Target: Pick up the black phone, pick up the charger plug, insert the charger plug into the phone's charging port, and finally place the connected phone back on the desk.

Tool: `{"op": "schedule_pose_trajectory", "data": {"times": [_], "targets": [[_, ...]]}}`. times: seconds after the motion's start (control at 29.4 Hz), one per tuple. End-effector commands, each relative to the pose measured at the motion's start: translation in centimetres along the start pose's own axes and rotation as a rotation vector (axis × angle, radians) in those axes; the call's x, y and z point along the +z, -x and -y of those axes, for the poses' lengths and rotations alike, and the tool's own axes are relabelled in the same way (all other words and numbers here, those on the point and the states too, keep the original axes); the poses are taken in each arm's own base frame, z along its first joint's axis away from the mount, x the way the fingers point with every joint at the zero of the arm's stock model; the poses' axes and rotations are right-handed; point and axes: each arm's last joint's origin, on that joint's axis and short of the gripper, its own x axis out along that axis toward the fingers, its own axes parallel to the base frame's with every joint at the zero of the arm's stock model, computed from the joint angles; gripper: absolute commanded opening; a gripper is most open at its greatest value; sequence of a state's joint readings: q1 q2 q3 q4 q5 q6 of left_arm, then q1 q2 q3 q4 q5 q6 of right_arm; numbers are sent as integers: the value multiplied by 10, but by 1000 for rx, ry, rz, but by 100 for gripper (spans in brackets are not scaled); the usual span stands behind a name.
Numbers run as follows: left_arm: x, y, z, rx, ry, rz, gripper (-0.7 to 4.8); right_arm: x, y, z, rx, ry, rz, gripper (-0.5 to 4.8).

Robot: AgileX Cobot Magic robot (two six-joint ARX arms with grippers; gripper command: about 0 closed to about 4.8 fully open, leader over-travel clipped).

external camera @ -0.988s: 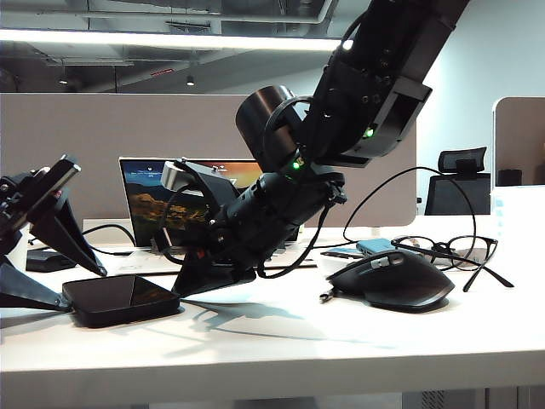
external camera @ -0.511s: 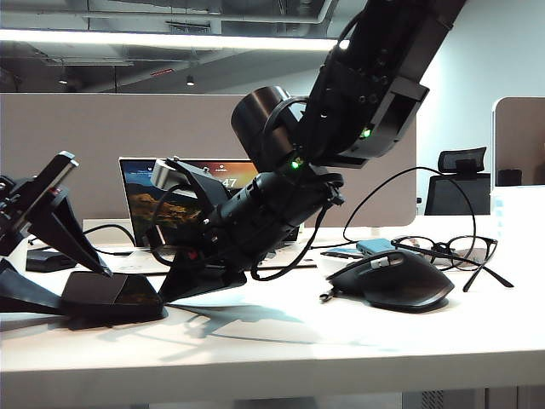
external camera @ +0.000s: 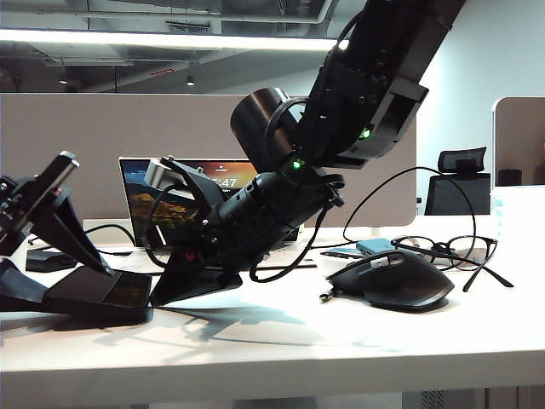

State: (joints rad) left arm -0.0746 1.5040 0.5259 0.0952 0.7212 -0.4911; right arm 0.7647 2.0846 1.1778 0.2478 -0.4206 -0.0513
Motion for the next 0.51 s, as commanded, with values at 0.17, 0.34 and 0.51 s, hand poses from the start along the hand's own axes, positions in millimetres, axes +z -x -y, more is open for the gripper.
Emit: {"op": "schedule_pose_trajectory", "data": {"times": [0.17,0.34,0.51], "targets": [[-4,-13,-2,0,1,-39,185,3,0,-3,31,18,19,-6],[-2,-13,-2,14,-13,-12,-6,3,0,-3,28,14,19,-6],[1,-12,1,-21,-49,-3,-6,16,15,-2,16,8,38,-6]]}}
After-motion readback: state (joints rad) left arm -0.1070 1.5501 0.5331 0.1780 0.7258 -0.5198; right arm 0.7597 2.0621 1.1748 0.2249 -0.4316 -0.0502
